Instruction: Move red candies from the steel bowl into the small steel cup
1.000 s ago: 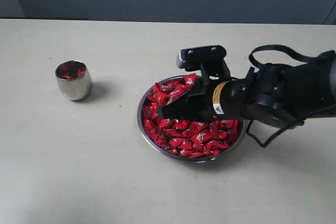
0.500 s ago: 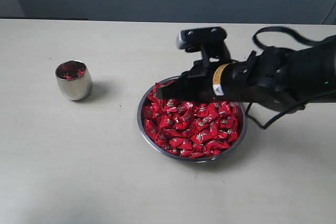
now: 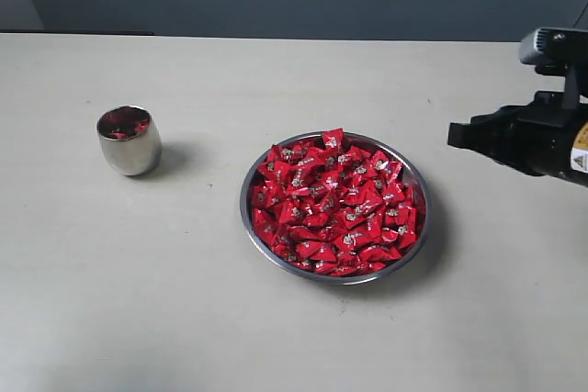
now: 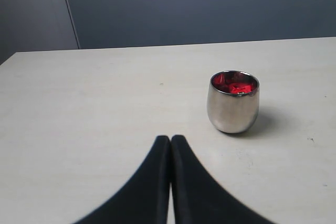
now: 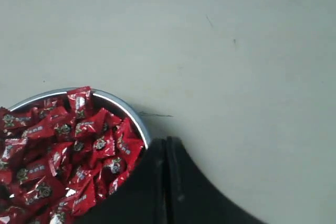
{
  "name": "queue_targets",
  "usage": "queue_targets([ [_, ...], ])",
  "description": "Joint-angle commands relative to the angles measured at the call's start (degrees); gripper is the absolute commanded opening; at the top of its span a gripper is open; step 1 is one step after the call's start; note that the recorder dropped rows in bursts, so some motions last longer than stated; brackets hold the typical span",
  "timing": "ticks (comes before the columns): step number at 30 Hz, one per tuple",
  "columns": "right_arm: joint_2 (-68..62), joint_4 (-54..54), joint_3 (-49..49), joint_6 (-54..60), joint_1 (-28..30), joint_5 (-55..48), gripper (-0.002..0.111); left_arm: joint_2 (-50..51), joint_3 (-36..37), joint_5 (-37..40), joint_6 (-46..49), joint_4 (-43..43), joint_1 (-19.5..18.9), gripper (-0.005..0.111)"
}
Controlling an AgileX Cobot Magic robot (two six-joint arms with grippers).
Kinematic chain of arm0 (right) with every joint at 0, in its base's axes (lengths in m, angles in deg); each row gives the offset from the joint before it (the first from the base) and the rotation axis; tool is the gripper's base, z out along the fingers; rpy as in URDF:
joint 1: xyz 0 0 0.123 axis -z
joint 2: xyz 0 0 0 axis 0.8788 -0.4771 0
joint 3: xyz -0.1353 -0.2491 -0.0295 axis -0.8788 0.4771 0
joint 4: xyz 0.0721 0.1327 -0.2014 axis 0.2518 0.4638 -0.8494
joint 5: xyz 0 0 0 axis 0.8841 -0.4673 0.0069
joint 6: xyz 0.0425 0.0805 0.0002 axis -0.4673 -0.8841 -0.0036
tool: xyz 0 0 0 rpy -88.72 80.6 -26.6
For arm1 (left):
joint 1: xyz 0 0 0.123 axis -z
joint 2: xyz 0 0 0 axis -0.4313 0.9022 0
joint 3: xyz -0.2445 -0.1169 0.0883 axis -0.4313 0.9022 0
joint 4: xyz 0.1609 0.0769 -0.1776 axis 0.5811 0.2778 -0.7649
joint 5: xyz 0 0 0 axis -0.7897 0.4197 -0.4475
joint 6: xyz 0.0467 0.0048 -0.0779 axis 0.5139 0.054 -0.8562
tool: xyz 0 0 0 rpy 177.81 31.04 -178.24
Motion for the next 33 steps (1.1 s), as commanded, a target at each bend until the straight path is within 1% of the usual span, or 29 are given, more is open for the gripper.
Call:
queue_targets([
  [1,1.16,1.00,4.29,2.32,2.39,5.72,-0.001,-0.26,0.22,0.03,-0.07,0.06,-0.03,0.000],
  [5,0.75,-4.65,5.64,3.25,1.41,9.83,-0.001,-0.26,0.22,0.03,-0.07,0.06,-0.03,0.000],
  [15,-5.93,-4.21,5.53,2.36,0.58,9.68,-0.001,-0.26,0.22,0.03,-0.07,0.06,-0.03,0.000],
  [18,-5.93,-3.16,5.23,-1.42,0.09,4.03,-0.001,-0.26,0.22,0.03,-0.07,0.06,-0.03,0.000],
  [20,-5.93,-1.83,3.78,-5.55,0.09,-5.97,-0.001,-0.26,0.22,0.03,-0.07,0.06,-0.03,0.000],
  [22,-5.93,-1.83,2.01,-6.18,0.09,-14.95,-0.001,-0.26,0.22,0.03,-0.07,0.06,-0.03,0.000],
  [24,-5.93,-0.31,0.44,-5.50,0.09,-20.56,-0.001,-0.26,0.22,0.03,-0.07,0.06,-0.03,0.000],
  [26,-5.93,1.77,-0.63,-3.01,-0.14,-23.70,-0.001,-0.26,0.22,0.03,-0.07,0.06,-0.03,0.000],
  [28,-5.93,5.97,-1.01,2.87,-1.25,-25.08,-0.001,-0.26,0.22,0.03,-0.07,0.06,-0.03,0.000],
  [33,-5.93,17.94,-2.56,24.38,-7.06,-23.81,-0.001,-0.26,0.22,0.03,-0.07,0.06,-0.03,0.000],
])
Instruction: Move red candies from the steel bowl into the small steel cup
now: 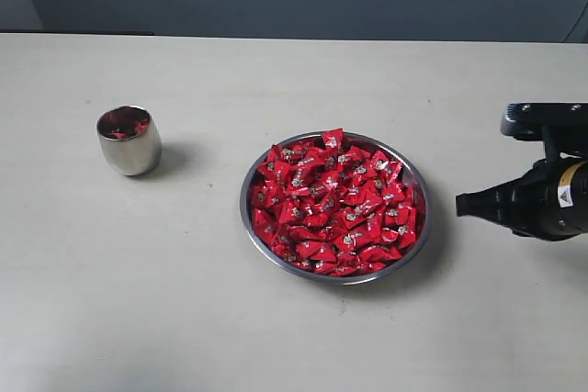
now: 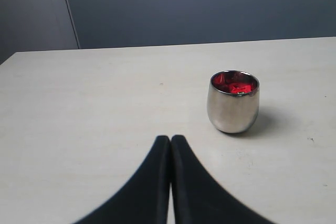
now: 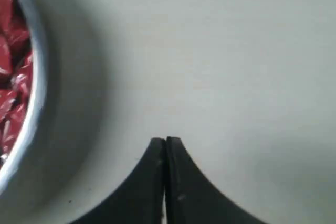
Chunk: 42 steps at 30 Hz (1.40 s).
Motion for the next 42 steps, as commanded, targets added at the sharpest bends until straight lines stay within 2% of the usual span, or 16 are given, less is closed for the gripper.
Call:
queue_targets([
  [1,-0.18,10.54,-2.01,19.10,-5.39,1.25,-0.001,-0.26,0.22,0.03,-0.07,0.06,-0.03,0.000],
  [5,-0.18,22.31,-3.00,30.29,-10.96,7.59,-0.001,-0.26,0.22,0.03,-0.07,0.06,-0.03,0.000],
  [8,-0.18,26.71,-3.00,30.55,-14.20,16.28,-0.001,-0.26,0.22,0.03,-0.07,0.06,-0.03,0.000],
  [12,-0.29,26.71,-3.00,29.42,-15.97,22.85,-0.001,-0.26,0.22,0.03,-0.07,0.06,-0.03,0.000],
  [26,-9.03,26.04,-3.32,21.93,-17.09,17.26,-0.001,-0.26,0.22,0.03,-0.07,0.06,-0.03,0.000],
  [33,-9.01,23.74,-3.32,21.12,-22.04,22.61,-0.001,-0.26,0.22,0.03,-0.07,0.06,-0.03,0.000],
  [42,-8.71,23.84,-3.32,20.08,-22.24,22.46,-0.001,-0.26,0.22,0.03,-0.07,0.06,-0.03,0.000],
])
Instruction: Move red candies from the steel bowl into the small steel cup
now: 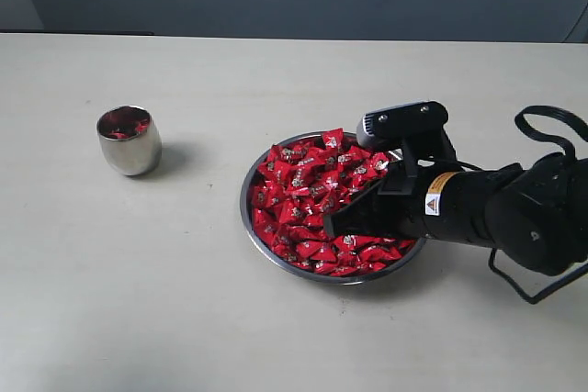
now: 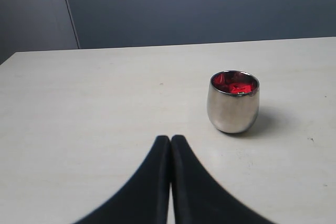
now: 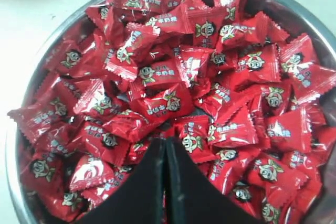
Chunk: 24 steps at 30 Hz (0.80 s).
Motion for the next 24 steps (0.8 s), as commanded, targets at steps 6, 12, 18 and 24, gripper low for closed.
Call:
queue_targets([
  [6,0.45,-0.29,-0.09,0.06,5.55,-2.04,-0.001,-0.26,0.22,0.03,-0.07,0.06,-0.03,0.000],
  [12,4.90,-0.39,-0.09,1.49,14.87,-1.97,-0.001,-0.26,0.22,0.03,-0.07,0.06,-0.03,0.000],
  [18,8.61,-0.39,2.87,4.04,25.14,-1.22,-0.001,-0.26,0.22,0.03,-0.07,0.06,-0.03,0.000],
  [24,18.91,-4.39,15.14,4.89,26.40,21.46,-0.001,-0.26,0.22,0.03,-0.07,0.06,-0.03,0.000],
])
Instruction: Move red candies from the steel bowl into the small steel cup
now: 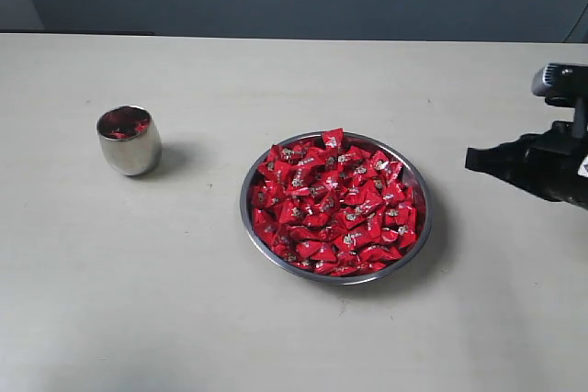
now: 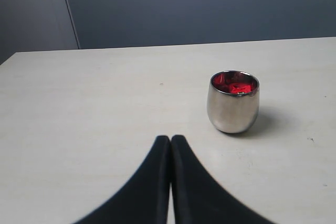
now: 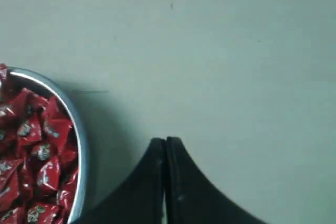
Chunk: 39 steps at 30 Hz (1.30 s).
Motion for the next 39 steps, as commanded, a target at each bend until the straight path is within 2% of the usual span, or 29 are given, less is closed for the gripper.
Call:
queue_targets([
  [1,9.93,-3.55,7.94,0.78,-0.55,17.57,-0.001,-0.26,0.22,0.03,-0.07,0.06,-0.03,0.000],
  [5,24.81,-1.34,11.40,2.88,-0.42,22.96,-0.001,-0.26,0.22,0.03,-0.07,0.06,-0.03,0.000],
  [6,28.50,0.64,11.63,6.31,-0.42,23.47,-0.001,-0.26,0.22,0.03,-0.07,0.06,-0.03,0.000],
  [8,35.02,4.85,11.63,17.13,-0.42,19.94,-0.001,-0.26,0.22,0.03,-0.07,0.06,-0.03,0.000],
  [12,40.14,3.27,11.63,18.64,-0.42,17.20,-0.001,-0.26,0.22,0.03,-0.07,0.06,-0.03,0.000],
  [21,32.80,2.12,11.02,-13.86,-0.42,-1.93,-0.001,-0.26,0.22,0.03,-0.07,0.06,-0.03,0.000],
  [27,22.54,5.98,11.02,-18.48,-0.42,-13.86,-0.001,-0.26,0.22,0.03,-0.07,0.06,-0.03,0.000],
  [31,17.99,4.68,10.93,-17.65,-0.91,-12.36,-0.001,-0.26,0.22,0.03,-0.07,0.06,-0.03,0.000],
  [34,16.58,-6.17,7.89,-16.21,-5.27,-10.53,-0.001,-0.26,0.22,0.03,-0.07,0.06,-0.03,0.000],
  [39,10.81,-17.59,2.11,-16.09,-13.36,-10.88,-0.001,-0.26,0.22,0.03,-0.07,0.06,-0.03,0.000],
])
